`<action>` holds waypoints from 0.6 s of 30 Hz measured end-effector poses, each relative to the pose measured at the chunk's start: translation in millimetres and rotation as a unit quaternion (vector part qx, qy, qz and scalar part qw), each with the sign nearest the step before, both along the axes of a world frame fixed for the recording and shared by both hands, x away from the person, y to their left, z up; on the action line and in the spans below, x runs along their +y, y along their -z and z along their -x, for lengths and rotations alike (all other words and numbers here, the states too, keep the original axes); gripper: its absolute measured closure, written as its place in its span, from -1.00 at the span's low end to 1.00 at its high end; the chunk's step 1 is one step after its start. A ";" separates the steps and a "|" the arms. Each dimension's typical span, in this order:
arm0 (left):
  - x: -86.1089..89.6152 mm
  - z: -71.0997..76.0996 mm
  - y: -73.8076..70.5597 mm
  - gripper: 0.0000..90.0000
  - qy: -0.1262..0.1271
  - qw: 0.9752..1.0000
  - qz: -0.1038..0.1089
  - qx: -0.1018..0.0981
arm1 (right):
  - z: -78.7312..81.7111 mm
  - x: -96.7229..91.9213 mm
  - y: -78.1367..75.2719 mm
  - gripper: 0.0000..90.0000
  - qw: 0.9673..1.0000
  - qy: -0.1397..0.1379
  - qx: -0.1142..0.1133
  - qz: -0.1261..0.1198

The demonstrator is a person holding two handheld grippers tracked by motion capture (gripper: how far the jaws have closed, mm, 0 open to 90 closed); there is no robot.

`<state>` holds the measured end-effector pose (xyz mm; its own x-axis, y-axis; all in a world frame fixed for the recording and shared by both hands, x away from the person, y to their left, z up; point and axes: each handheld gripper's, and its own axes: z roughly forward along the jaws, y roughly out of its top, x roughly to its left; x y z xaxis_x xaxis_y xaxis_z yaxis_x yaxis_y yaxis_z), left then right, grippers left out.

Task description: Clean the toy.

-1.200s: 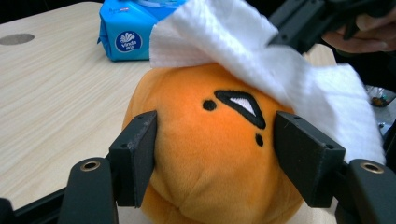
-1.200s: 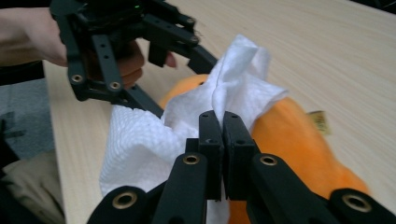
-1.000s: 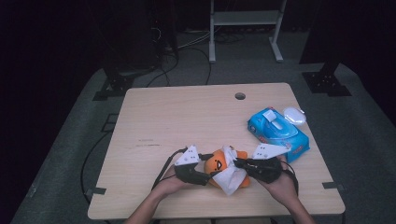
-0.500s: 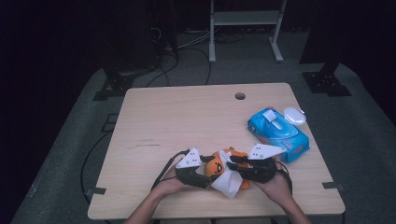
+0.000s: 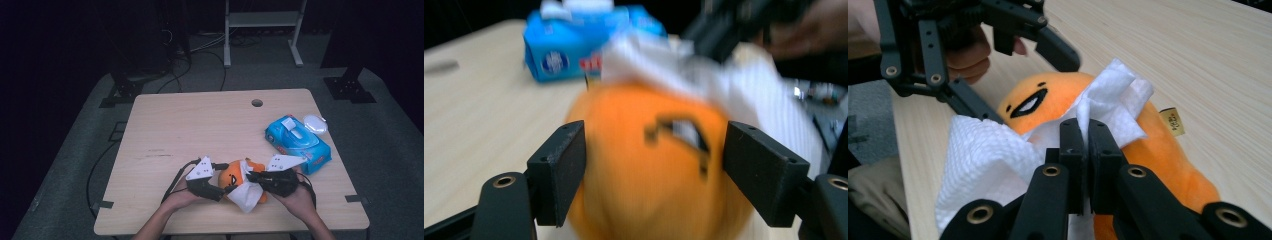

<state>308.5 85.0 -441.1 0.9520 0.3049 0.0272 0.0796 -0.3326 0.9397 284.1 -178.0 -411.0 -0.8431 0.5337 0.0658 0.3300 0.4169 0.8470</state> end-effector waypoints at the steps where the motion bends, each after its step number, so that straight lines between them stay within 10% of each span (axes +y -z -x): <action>1: -1.4 0.3 -0.1 -0.36 0.000 1.000 -0.006 -0.003 | 0.4 1.4 0.1 0.91 1.000 -0.002 0.000 -0.002; 18: 12.0 -6.6 12.0 -0.21 -0.001 0.999 -0.021 0.041 | -6.9 -33.3 4.9 0.91 0.999 0.038 0.022 -0.014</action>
<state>315.1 97.0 -453.1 0.9512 0.3063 -0.0377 0.1558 -0.3711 0.9154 290.9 -211.3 -415.9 -0.7960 0.5937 0.1177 0.3975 0.3662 0.8414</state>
